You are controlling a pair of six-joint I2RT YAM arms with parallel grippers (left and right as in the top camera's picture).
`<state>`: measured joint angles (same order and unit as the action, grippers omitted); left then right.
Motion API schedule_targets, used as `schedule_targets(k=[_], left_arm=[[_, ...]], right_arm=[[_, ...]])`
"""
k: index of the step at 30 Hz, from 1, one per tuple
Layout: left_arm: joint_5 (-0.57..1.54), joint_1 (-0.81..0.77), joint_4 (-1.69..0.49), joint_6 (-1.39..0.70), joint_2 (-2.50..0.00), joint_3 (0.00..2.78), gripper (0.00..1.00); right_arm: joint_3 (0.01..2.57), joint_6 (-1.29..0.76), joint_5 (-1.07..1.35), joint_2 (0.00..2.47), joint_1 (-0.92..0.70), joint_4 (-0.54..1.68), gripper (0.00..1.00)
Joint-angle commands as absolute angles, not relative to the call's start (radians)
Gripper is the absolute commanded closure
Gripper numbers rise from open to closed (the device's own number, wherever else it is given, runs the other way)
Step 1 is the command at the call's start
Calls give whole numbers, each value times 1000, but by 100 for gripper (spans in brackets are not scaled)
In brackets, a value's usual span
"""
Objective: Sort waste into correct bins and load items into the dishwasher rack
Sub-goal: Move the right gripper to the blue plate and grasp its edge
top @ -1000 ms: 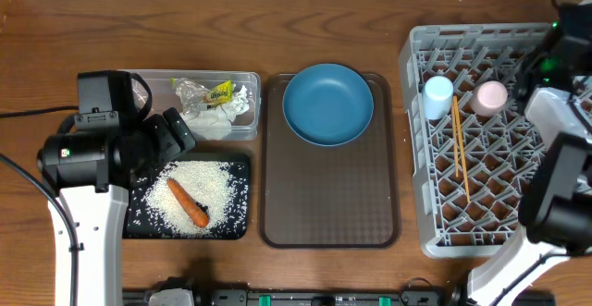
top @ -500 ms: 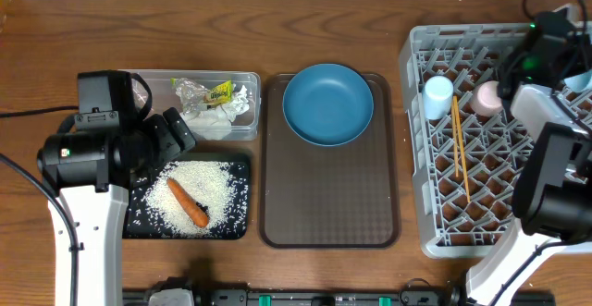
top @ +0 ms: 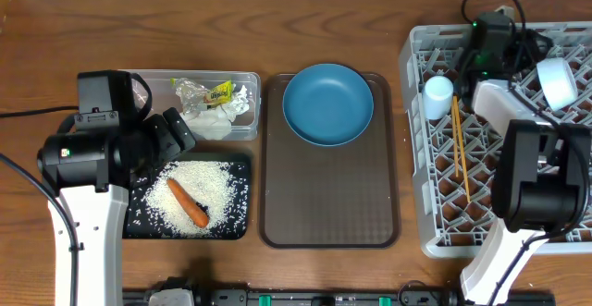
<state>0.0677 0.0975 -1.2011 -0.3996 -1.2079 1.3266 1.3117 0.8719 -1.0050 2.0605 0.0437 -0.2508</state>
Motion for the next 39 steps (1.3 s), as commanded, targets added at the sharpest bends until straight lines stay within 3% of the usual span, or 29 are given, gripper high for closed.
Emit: schedule_targets(k=[1,4,8,13,17,20,23,25,27,39], left_arm=[[59,102,-1205,-404,-1208,1337,2],[59,102,-1205,-404,-1208,1337,2],[59,102,-1205,-404,-1208,1337,2],[59,102,-1205,-404,-1208,1337,2],[59,102,-1205,-404,-1208,1337,2],[59,102,-1205,-404,-1208,1337,2],[59,102,-1205,-404,-1208,1337,2],[59,102,-1204,-404,-1208,1337,2],[59,102,-1205,-404,-1208,1337,2],[59,102,-1205,-404,-1208,1337,2]], right_arm=[[1309,842,-1025,2038,-2,-250,38],[1309,841,-1022,2001,-26,-251,30],[1309,793,-1000,1924,-61,-234,30],[1309,609,-782,1795,-163,31,35],[1309,305,-472,1722,-287,235,42],[1309,91,-261,1706,-371,295,45],[1309,-79,-146,1719,-448,321,58],[1307,-150,-147,1743,-500,334,57],[1307,-171,-157,1778,-545,337,52],[1307,-191,-156,1938,-743,323,49]])
